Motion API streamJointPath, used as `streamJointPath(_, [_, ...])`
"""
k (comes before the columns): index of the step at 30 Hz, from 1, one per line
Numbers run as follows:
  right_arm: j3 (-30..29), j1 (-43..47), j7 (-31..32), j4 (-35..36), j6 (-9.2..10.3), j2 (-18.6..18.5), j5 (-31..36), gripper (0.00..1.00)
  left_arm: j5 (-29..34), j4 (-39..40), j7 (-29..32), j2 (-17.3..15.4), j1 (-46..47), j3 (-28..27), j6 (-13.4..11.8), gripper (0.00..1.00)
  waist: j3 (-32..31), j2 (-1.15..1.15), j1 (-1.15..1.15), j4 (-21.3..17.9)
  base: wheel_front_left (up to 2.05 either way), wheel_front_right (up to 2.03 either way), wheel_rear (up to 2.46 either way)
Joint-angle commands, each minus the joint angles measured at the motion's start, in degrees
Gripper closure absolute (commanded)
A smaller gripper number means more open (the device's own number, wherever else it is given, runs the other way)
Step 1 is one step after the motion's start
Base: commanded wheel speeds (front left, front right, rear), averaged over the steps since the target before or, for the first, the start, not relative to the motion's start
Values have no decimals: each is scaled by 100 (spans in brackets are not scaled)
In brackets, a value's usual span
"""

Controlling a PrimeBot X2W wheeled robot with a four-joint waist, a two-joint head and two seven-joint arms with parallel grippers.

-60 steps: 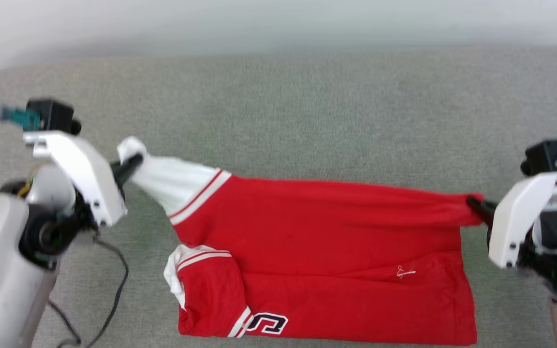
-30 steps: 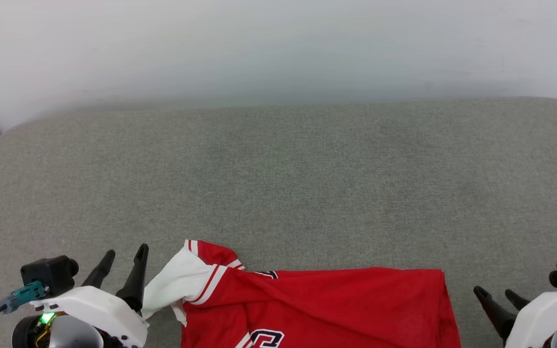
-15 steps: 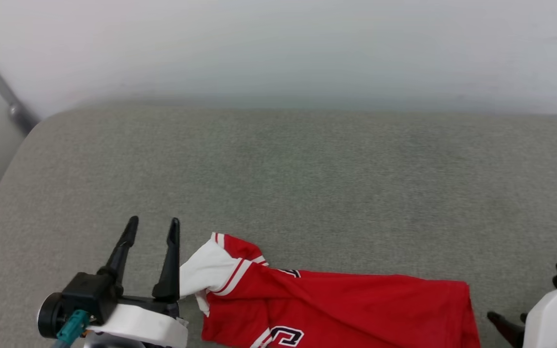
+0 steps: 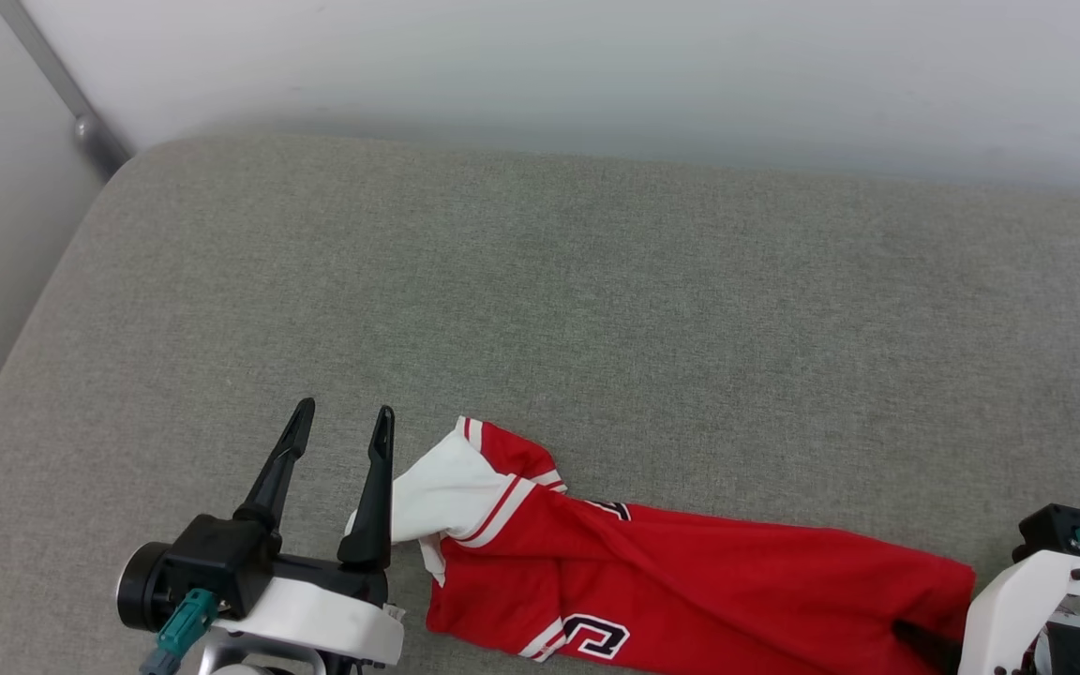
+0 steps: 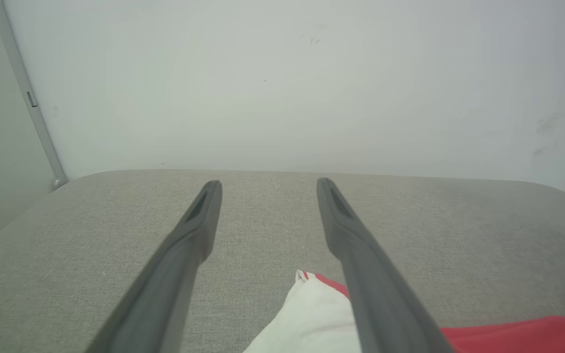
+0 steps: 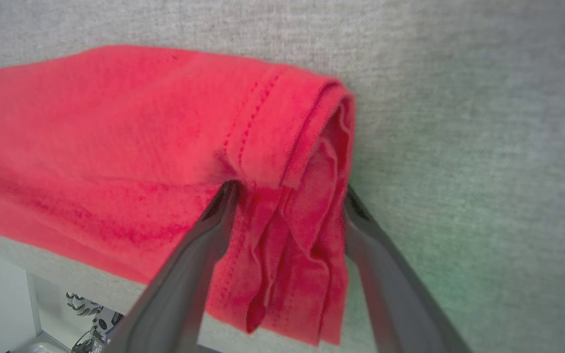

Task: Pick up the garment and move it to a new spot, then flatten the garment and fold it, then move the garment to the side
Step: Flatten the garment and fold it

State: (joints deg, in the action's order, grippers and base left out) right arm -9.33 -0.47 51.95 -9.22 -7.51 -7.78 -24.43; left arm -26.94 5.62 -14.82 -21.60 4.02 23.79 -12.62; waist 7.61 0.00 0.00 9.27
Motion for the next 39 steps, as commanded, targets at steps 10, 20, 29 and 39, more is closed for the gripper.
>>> streamJointPath(10, [337, -210, -237, 1, 4, -120, -294, 100, 79, -86, -39, -69, -48, -134, -41, 0, -145, 0, 0, -256, 0, 0, 0])
streamJointPath(20, [-1097, -382, 48, 395, 4, -286, 132, 100, 91, -44, 10, -140, -214, -145, -146, 0, -285, 0, 0, -644, 0, 0, 0])
streamJointPath(29, [-1991, -628, 912, 591, 5, 200, -255, 100, 57, -57, 78, -177, -251, -119, -186, 0, -344, 0, 0, -818, 0, 0, 0])
streamJointPath(39, [-749, -592, 1529, 250, 4, 499, -3014, 100, 15, -89, 161, -180, -214, -36, -146, 0, -522, 0, 0, -744, 0, 0, 0])
